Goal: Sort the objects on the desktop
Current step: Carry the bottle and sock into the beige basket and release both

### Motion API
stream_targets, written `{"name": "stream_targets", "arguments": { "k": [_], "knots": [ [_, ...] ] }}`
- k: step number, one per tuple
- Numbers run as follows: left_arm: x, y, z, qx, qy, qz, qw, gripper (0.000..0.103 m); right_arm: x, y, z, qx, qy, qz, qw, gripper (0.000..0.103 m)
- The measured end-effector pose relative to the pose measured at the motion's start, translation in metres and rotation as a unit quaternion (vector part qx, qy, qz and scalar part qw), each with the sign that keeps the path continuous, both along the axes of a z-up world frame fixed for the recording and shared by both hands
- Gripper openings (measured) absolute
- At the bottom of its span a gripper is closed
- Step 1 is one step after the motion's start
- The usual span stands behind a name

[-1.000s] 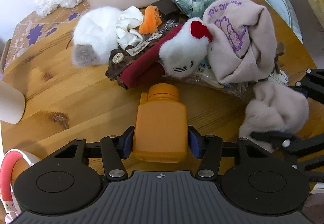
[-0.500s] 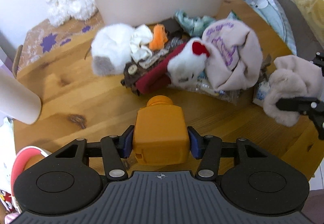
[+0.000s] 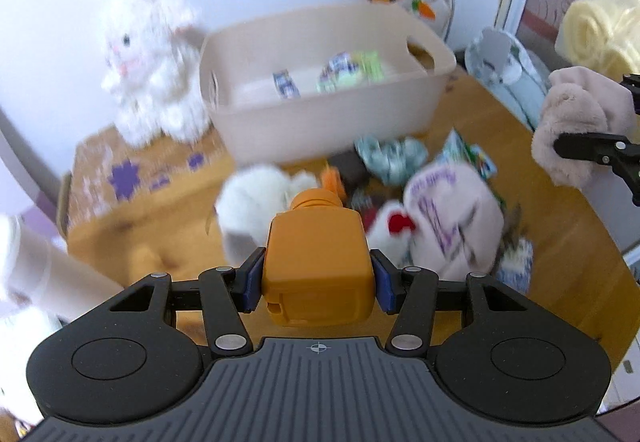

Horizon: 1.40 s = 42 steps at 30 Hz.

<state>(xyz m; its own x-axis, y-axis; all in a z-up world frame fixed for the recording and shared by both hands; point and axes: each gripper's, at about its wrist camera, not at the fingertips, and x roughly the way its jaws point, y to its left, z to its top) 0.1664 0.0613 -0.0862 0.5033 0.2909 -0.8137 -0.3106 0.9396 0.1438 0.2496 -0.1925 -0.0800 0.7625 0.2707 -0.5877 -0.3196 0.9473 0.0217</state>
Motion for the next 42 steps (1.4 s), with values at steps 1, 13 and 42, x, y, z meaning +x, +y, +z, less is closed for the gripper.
{"name": "stream_targets", "arguments": {
  "k": [1,13,42],
  "knots": [
    [0.004,0.003,0.005,0.002,-0.004,0.000,1.0000,0.054,0.005,-0.002,0.002,-0.004,-0.006,-0.002,1.000,0.052],
    [0.058,0.033,0.046,0.034,-0.052,-0.005,0.9981,0.054,0.052,-0.004,0.021,-0.031,-0.056,-0.017,0.998,0.052],
    [0.196,0.092,-0.022,0.025,-0.027,0.109,0.9934,0.054,0.222,-0.018,-0.041,0.016,0.058,-0.115,0.992,0.053]
  ]
}}
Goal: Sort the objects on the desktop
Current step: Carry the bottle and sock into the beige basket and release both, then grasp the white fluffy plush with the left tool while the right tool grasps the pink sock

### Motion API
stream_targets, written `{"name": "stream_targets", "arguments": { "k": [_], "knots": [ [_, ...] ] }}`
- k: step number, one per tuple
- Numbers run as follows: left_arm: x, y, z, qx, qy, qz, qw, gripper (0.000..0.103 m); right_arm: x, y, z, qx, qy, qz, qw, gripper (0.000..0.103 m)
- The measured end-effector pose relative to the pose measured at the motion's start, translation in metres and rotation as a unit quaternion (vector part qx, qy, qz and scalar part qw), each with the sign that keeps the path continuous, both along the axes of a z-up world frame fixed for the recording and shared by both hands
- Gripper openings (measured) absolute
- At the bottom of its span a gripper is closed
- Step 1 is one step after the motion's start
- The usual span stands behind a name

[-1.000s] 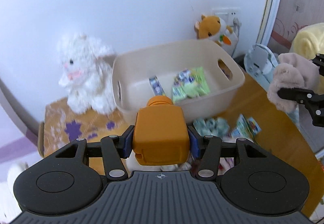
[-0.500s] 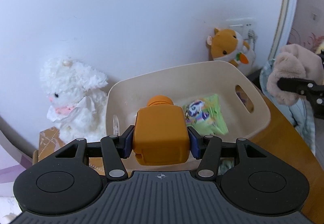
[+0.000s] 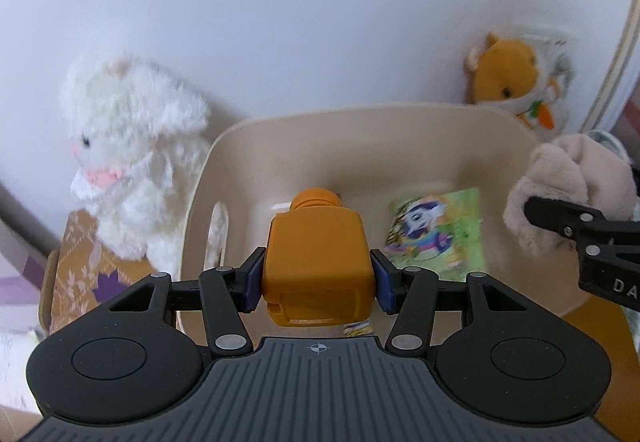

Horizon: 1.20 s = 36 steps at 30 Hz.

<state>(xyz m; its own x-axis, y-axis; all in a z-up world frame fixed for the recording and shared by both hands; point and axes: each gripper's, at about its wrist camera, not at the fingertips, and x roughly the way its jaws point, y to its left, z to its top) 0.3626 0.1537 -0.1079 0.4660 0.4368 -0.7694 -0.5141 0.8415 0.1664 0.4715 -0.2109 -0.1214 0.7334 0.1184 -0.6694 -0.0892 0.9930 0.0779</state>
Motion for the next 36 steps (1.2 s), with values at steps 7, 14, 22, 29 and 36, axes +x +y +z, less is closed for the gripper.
{"name": "stream_targets", "arguments": {
  "k": [7,14,22,29,36],
  "knots": [
    [0.008,0.006,-0.019,-0.010,0.020,0.015,0.9996,0.054,0.017,0.004,-0.021,0.016,0.050,-0.028,0.998,0.055],
    [0.008,0.004,-0.014,-0.010,0.014,0.005,0.9998,0.073,0.016,0.007,-0.021,0.006,0.051,-0.019,0.999,0.076],
    [-0.005,0.001,0.001,0.003,0.015,-0.004,0.9999,0.075,0.000,0.004,-0.001,0.003,0.020,-0.010,1.000,0.102],
    [-0.036,0.000,0.019,-0.002,0.003,0.004,1.0000,0.075,-0.026,0.004,0.020,0.008,-0.009,0.011,1.000,0.103],
    [-0.074,-0.004,0.020,-0.010,0.015,0.012,0.9998,0.076,-0.070,0.007,0.030,0.026,-0.023,0.026,0.999,0.103]
  ]
}}
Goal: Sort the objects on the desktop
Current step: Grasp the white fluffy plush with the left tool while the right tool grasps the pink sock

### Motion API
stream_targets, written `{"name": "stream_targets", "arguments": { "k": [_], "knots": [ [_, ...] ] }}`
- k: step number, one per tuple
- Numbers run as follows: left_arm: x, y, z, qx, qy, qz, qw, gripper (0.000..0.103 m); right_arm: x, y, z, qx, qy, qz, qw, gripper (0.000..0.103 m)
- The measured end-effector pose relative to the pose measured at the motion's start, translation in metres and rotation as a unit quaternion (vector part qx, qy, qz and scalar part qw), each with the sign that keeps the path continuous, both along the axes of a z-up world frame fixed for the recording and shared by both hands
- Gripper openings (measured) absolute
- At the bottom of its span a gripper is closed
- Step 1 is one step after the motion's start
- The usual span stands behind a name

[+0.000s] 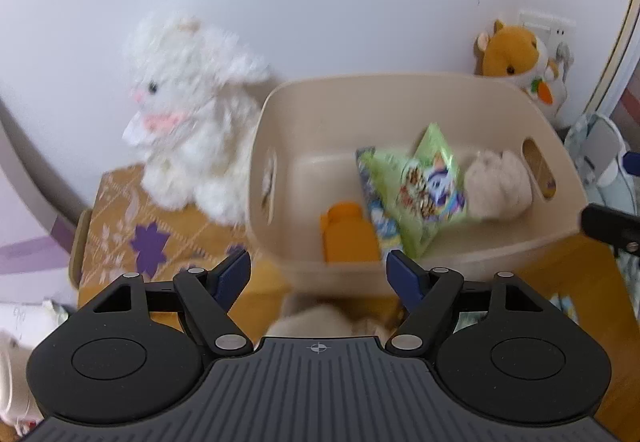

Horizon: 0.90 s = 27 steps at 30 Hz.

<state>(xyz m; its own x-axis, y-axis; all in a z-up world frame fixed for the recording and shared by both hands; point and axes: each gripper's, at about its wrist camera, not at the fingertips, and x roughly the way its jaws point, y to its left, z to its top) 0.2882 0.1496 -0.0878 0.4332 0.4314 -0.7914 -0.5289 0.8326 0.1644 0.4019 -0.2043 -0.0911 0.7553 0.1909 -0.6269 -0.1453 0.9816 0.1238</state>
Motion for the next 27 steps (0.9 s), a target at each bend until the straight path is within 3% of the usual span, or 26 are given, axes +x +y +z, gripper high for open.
{"name": "stream_targets", "arguments": {
  "k": [17,27],
  "knots": [
    [-0.061,-0.001,-0.054,-0.036,0.076,-0.010,0.9964,0.077,-0.089,0.029,-0.029,-0.019,0.027,0.055,0.998,0.103],
    [-0.063,0.013,-0.083,-0.056,0.088,0.003,0.9946,0.077,-0.101,0.046,-0.058,-0.009,0.075,0.072,0.995,0.090]
  ]
}}
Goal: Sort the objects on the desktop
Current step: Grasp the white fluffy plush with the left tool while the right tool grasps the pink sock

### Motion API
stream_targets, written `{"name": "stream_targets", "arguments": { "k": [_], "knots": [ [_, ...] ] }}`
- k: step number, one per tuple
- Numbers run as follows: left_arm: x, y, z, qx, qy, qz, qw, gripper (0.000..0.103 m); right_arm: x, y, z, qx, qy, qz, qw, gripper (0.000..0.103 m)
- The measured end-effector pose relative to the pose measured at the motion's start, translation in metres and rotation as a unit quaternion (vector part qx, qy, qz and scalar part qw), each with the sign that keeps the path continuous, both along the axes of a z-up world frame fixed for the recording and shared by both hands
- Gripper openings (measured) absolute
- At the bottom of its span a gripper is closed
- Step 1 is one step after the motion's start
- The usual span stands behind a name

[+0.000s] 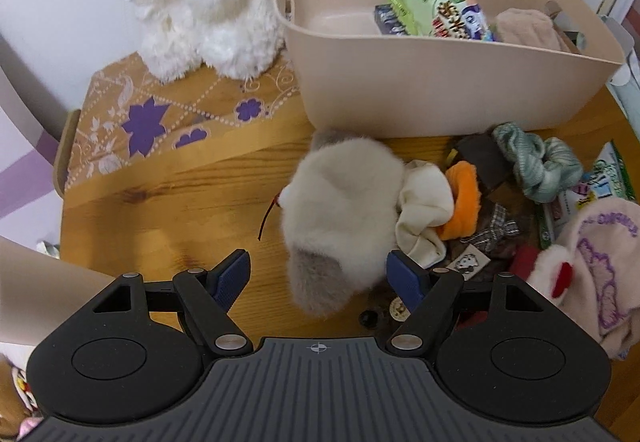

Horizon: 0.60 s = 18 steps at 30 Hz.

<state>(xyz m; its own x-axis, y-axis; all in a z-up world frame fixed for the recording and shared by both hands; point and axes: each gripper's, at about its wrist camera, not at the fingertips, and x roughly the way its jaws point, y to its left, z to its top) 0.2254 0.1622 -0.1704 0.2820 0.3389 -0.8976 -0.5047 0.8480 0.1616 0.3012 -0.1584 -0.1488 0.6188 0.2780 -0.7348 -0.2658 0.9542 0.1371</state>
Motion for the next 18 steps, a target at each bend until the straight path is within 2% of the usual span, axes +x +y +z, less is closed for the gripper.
{"name": "stream_targets", "arguments": {
  "k": [5,11,14,16,18],
  "knots": [
    [0.006,0.009,-0.012,-0.021,-0.006,0.009,0.9997,0.077,0.002,0.007,-0.008,-0.004,0.015,0.005,1.000,0.084],
    [0.013,0.016,-0.027,-0.026,-0.006,0.015,0.9995,0.077,0.008,0.012,-0.017,-0.003,0.032,0.008,0.999,0.077],
    [0.015,0.022,-0.034,-0.041,-0.004,0.021,0.9989,0.075,0.008,0.013,-0.019,0.005,0.042,0.008,0.999,0.071],
    [0.016,0.024,-0.037,-0.050,-0.005,0.023,0.9985,0.065,0.008,0.014,-0.021,0.008,0.045,0.010,0.999,0.060],
    [0.016,0.024,-0.036,-0.042,-0.010,0.018,0.9989,0.057,0.008,0.015,-0.021,0.012,0.047,0.010,0.999,0.051]
  ]
}}
